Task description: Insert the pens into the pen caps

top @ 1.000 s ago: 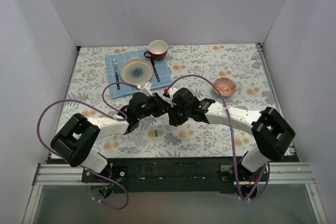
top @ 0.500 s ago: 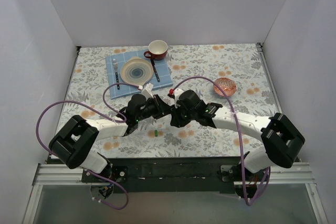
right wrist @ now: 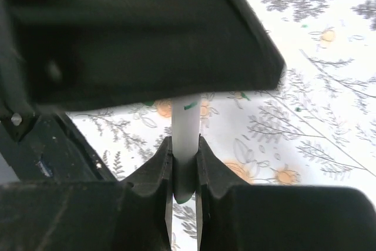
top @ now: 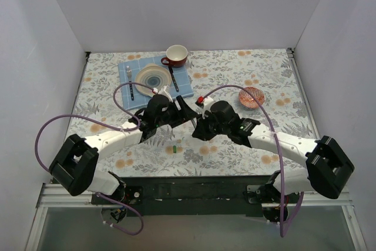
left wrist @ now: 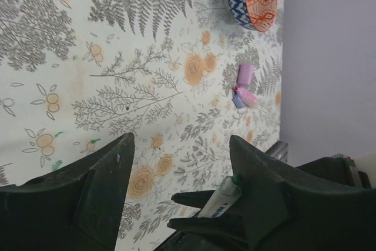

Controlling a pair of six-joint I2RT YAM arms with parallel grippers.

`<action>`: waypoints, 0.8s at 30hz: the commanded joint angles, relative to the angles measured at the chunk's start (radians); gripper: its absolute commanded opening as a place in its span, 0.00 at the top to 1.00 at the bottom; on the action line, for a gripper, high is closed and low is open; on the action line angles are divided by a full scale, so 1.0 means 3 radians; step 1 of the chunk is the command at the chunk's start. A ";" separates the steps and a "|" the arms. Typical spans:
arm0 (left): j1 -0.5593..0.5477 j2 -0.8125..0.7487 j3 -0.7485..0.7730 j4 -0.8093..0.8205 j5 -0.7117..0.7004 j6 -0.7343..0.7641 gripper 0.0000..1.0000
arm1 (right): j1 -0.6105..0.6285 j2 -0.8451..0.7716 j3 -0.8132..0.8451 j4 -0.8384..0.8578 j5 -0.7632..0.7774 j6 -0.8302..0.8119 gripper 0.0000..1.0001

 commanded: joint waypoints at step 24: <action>-0.0180 0.0221 0.0685 -0.2736 -0.0929 0.0772 0.48 | -0.0559 -0.0555 -0.0325 -0.0105 -0.0109 -0.0346 0.99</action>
